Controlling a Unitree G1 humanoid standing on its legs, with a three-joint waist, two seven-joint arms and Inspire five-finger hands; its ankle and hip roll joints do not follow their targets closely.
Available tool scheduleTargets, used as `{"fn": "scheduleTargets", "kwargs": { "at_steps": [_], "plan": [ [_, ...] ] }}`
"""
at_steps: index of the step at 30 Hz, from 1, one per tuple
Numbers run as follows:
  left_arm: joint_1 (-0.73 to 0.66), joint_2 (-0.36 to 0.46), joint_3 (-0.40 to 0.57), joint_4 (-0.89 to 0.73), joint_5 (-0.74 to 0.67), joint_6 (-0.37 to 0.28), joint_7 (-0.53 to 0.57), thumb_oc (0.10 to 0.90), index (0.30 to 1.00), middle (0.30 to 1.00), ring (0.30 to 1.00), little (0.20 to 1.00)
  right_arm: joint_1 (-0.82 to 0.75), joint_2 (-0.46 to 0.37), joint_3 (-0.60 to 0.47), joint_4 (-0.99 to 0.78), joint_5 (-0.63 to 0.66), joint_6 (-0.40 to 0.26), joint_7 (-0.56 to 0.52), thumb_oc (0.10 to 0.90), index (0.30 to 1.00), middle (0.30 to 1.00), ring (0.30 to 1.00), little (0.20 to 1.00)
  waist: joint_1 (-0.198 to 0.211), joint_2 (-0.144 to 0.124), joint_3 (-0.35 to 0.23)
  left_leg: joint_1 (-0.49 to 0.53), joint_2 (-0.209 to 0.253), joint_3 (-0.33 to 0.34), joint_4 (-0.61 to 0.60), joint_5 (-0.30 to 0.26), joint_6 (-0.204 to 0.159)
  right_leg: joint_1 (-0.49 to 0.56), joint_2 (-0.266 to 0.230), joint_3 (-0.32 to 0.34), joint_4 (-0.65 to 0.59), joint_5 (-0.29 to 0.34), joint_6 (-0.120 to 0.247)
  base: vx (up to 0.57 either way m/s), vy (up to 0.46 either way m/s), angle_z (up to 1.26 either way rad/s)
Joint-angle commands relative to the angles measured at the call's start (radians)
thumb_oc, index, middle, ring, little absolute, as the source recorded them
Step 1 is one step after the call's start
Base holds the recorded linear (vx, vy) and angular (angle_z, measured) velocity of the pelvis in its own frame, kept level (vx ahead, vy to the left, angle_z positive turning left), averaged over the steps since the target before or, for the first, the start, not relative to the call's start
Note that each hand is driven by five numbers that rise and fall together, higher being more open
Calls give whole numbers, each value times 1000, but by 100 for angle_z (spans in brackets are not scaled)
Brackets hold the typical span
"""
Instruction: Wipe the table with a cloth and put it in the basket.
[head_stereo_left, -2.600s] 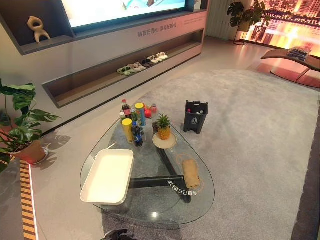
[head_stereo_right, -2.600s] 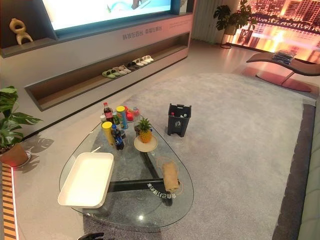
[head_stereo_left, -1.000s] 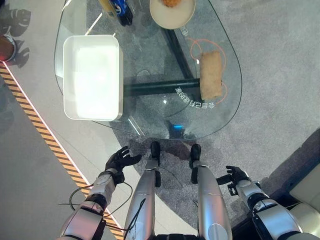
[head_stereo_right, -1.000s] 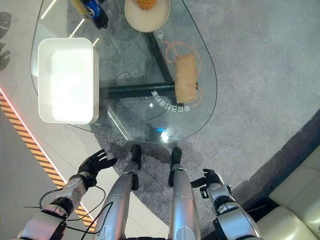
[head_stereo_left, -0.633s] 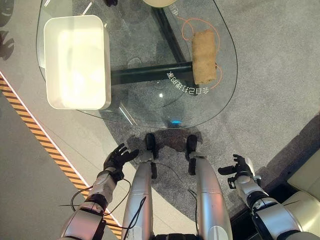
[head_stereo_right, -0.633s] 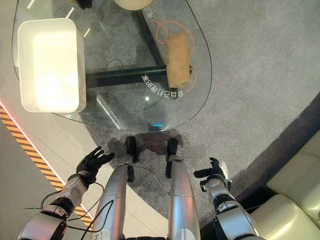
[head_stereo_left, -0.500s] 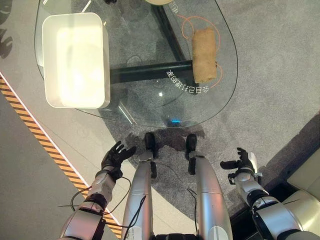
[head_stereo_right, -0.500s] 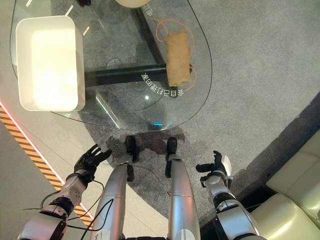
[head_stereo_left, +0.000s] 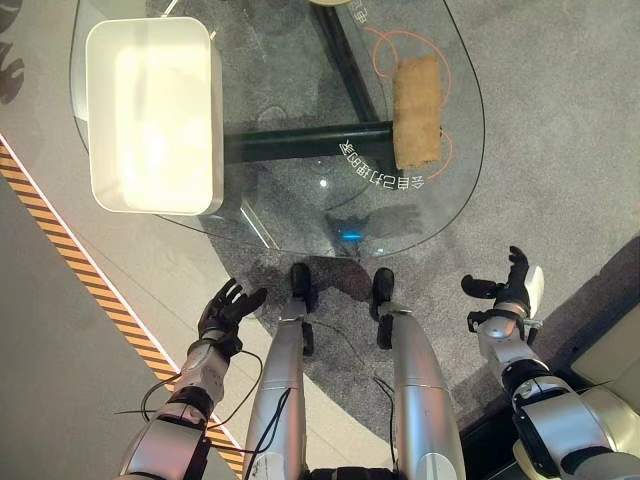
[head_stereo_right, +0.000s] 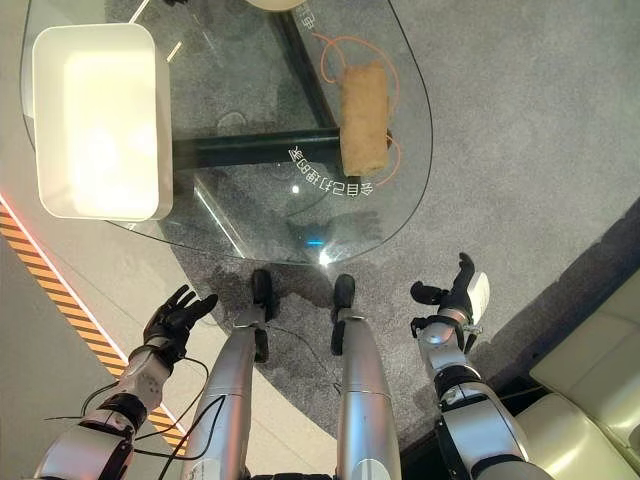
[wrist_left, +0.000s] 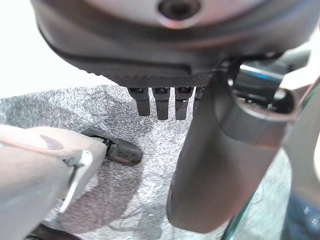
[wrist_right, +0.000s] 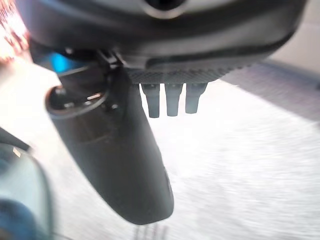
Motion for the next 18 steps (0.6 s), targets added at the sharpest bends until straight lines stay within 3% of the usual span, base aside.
{"fn": "scheduleTargets", "kwargs": {
  "at_steps": [1,8,18],
  "plan": [
    [44,53,66,-1,-52,-44,37,800,900,900,900,900,-16,-108,-32,-116,60,-81,-96,800,900,900,900,900,4,-8,-14,-10,-50,21,95,-94,23,22,25,-12,-71,45,8,0,0,0],
    [33,51,64,-7,-69,-50,46,800,900,900,900,900,-143,-144,10,-280,93,-77,-148,800,900,900,900,900,12,-2,-14,-14,-53,24,82,-92,21,16,20,-25,-78,40,4,0,0,0],
    [23,18,60,-13,-82,-64,49,800,900,900,900,900,-257,-129,72,-493,62,4,-152,800,900,900,900,900,16,15,-14,-10,-63,38,53,-87,20,10,17,-31,-92,27,2,6,27,1]
  ]
}}
